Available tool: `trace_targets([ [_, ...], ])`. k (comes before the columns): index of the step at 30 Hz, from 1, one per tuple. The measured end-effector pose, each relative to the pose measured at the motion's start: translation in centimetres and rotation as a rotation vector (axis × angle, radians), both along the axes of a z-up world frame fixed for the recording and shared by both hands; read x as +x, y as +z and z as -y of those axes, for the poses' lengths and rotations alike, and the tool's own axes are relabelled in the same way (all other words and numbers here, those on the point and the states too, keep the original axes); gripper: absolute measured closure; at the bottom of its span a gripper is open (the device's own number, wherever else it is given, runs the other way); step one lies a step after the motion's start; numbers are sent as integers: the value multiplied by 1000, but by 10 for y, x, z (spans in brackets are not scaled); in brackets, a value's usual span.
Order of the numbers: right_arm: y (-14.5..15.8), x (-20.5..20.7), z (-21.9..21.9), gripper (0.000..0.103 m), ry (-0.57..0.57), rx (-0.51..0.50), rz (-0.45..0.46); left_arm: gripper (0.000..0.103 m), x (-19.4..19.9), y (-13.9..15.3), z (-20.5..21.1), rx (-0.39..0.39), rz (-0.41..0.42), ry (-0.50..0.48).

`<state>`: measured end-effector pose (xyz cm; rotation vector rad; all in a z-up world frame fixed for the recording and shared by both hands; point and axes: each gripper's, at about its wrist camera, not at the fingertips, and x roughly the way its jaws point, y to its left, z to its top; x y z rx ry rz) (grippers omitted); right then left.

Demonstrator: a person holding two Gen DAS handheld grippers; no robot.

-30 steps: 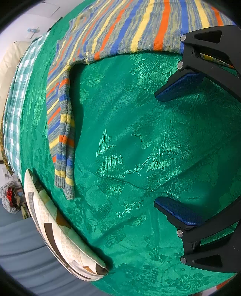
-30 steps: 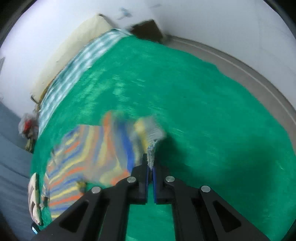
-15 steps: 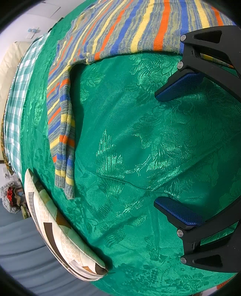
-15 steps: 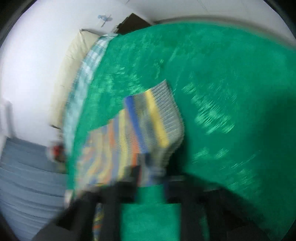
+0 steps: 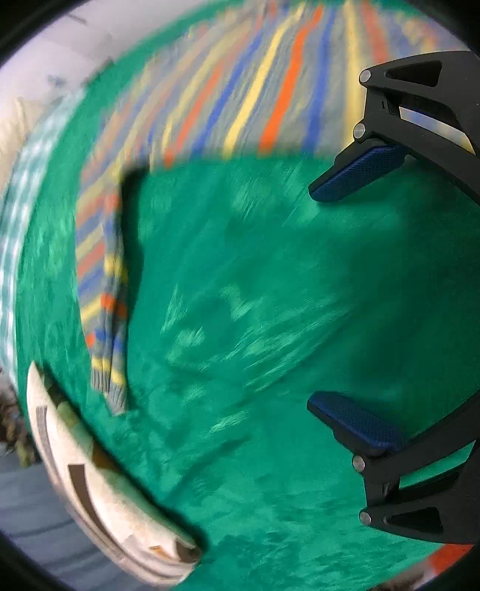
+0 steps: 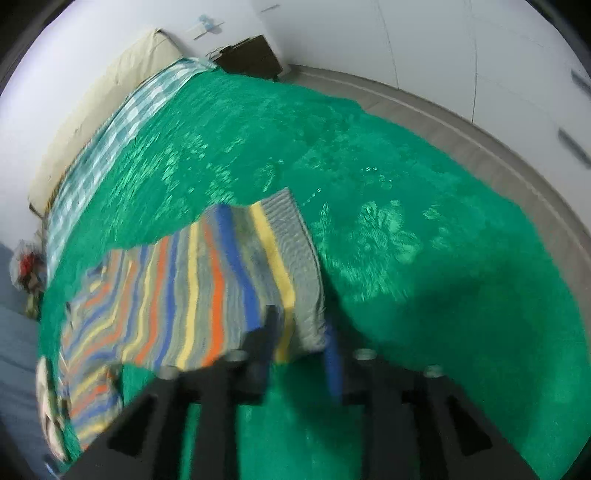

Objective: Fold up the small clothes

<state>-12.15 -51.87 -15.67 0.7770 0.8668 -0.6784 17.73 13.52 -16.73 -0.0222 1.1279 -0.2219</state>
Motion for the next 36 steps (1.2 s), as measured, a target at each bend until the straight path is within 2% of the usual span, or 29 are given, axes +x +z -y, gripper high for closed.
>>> trace_targets([
  [1,8,-3,-8,54,14,-23,-11,1,-12,8,-1,-65,-13,-34],
  [3,25,-13,-39,52,85,-45,-32,1,-38,19,6,-159,-46,-143],
  [4,31,-14,-56,52,142,-27,-27,1,-51,20,13,-164,-65,-206],
  [6,34,-16,-106,52,311,72,-1,2,-75,14,29,-120,-104,-310],
  [8,27,-16,-158,53,470,211,18,12,-93,6,45,-63,-134,-383],
  [9,18,-16,-187,53,545,281,3,21,-99,5,51,-32,-135,-411],
  [11,-3,-18,-229,53,640,389,-52,30,-108,7,58,22,-113,-443],
  [12,-17,-19,-247,57,675,445,-91,46,-110,8,58,23,-110,-454],
  [13,-26,-20,-261,81,711,461,-120,72,-111,8,58,16,-116,-456],
  [14,-29,-20,-267,103,731,446,-140,87,-111,8,58,5,-129,-453],
  [15,-31,-22,-270,103,734,427,-163,97,-109,9,55,-19,-154,-450],
  [17,-22,-26,-263,103,704,410,-158,98,-110,15,49,-50,-168,-441],
  [18,-9,-32,-258,103,697,363,-167,99,-113,19,45,-55,-174,-445],
  [22,22,-53,-240,103,659,267,-216,99,-124,18,32,-8,-200,-434],
  [24,21,-58,-235,103,646,222,-258,98,-123,12,36,17,-198,-426],
  [26,17,-56,-233,99,639,217,-237,97,-124,11,45,36,-181,-436],
  [27,15,-55,-231,97,619,237,-198,97,-126,12,47,39,-173,-446],
  [28,15,-54,-231,87,608,257,-152,97,-126,11,49,40,-170,-450],
  [29,14,-51,-231,70,610,263,-121,97,-125,11,49,38,-169,-452],
  [31,9,-43,-232,55,613,254,-108,96,-121,7,51,15,-182,-442],
  [33,-7,-30,-237,55,643,300,-140,97,-120,6,44,-7,-195,-432],
  [34,-14,-25,-240,63,672,318,-159,97,-120,7,43,-11,-195,-433],
  [35,-23,-21,-245,100,709,326,-210,98,-122,8,41,-5,-192,-437],
  [36,-27,-20,-246,99,701,330,-235,98,-124,12,38,4,-190,-445],
])
